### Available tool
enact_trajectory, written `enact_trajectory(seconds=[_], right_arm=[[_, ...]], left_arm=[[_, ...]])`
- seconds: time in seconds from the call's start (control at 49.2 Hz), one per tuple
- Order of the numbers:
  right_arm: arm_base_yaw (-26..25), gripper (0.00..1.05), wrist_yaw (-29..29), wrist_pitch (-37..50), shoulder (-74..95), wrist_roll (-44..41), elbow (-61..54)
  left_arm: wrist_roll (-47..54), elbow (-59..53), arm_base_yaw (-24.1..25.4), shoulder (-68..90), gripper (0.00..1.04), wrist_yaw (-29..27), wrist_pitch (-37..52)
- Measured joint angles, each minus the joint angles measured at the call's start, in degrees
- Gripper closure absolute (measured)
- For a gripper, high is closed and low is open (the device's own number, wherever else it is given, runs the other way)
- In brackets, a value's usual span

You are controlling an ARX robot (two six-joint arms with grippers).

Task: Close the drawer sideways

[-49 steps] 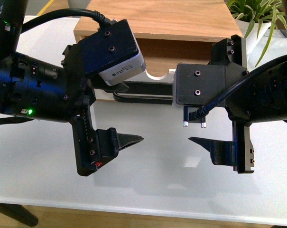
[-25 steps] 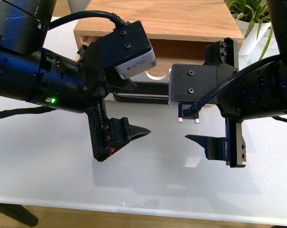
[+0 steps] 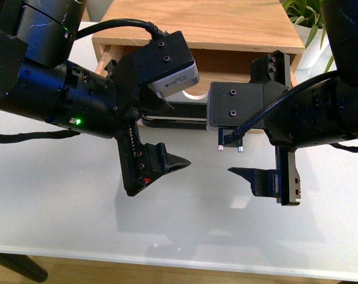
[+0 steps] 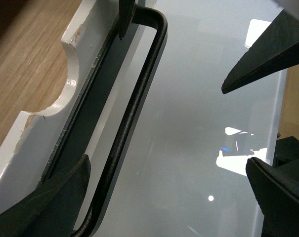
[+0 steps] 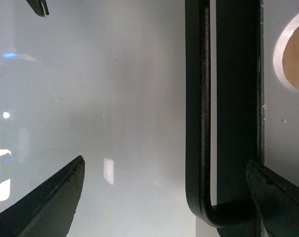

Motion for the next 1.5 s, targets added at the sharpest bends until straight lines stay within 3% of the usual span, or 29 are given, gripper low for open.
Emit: enact_trajectory(seconds=[0.731, 1.503], right_arm=[[0.9, 0.09, 0.8, -1.0, 2.1, -0.6, 1.7], [-0.7, 0.09, 2.7, 4.5, 7.5, 1.1, 5.8]], left_arm=[[1.6, 4.8, 0.3, 4.7, 0.09, -0.3, -4.3], [0.5, 10.4, -0.1, 8.1, 0.09, -2.4, -4.6]])
